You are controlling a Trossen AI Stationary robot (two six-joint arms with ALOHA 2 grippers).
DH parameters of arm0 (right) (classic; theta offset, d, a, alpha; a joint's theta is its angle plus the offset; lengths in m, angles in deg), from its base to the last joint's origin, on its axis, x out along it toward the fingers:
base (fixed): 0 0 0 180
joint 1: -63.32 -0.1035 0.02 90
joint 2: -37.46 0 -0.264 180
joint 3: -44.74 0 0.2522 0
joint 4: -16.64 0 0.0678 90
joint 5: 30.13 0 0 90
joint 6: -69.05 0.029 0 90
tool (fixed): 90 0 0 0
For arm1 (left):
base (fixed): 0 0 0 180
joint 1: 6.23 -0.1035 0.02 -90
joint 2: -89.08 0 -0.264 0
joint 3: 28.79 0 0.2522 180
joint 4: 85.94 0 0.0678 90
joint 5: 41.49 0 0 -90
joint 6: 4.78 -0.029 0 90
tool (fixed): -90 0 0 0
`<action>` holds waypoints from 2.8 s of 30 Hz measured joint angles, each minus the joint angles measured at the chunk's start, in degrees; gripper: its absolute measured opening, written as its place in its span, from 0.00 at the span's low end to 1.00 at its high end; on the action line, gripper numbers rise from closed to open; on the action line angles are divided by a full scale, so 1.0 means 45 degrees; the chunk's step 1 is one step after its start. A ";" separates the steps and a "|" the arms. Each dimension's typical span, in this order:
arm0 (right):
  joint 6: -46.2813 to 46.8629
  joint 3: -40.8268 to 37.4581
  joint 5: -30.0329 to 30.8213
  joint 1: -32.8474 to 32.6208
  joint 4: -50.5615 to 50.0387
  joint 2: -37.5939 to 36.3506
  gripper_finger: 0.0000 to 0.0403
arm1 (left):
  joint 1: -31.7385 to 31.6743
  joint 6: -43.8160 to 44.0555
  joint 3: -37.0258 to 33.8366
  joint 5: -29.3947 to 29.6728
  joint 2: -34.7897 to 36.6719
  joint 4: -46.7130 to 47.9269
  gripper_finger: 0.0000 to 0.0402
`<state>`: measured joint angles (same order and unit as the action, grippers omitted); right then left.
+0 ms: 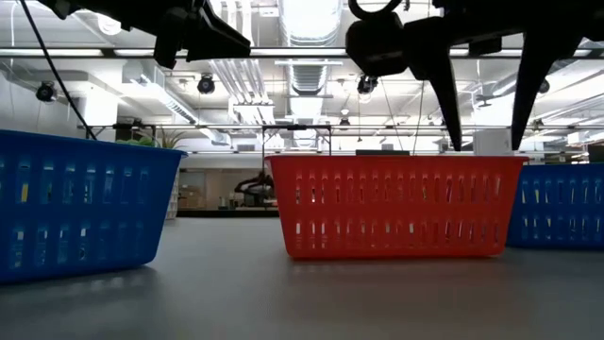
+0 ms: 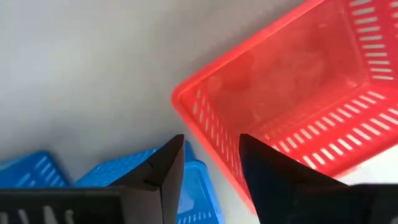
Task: Stack baskets by color
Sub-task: Stack the bottom red bin on the top red bin
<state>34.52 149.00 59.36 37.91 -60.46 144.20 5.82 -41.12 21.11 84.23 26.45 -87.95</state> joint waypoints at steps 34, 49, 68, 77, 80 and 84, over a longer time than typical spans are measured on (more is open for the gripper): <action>-0.2247 -0.1710 -0.0988 0.1324 0.3644 0.0000 0.18 | -0.0010 0.0046 0.0002 -0.0131 -0.0010 0.0007 0.32; -0.1222 -0.1151 0.1252 0.1523 0.3037 -0.0083 0.02 | -0.0010 -0.0319 -0.0002 -0.0141 -0.0010 -0.0084 0.32; 0.7709 0.3425 0.5266 0.3914 0.1195 -0.0087 0.02 | -0.0267 -0.4132 -0.0300 0.1932 0.2747 -0.1667 0.32; 1.1339 0.5228 0.5447 0.6230 -0.1169 0.0171 0.02 | -0.0262 -0.4019 -0.1875 0.1705 0.4329 -0.2073 0.32; 1.1650 0.5414 0.5366 0.6948 -0.2035 0.0493 0.02 | -0.0262 -0.4002 -0.1902 0.1695 0.4560 -0.2089 0.32; 1.1941 0.5469 0.5348 0.7708 -0.2734 0.0999 0.02 | -0.0262 -0.3995 -0.1902 0.1685 0.4561 -0.2107 0.32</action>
<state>88.26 173.61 83.42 72.60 -72.76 148.70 4.64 -59.10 12.55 91.82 46.97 -97.43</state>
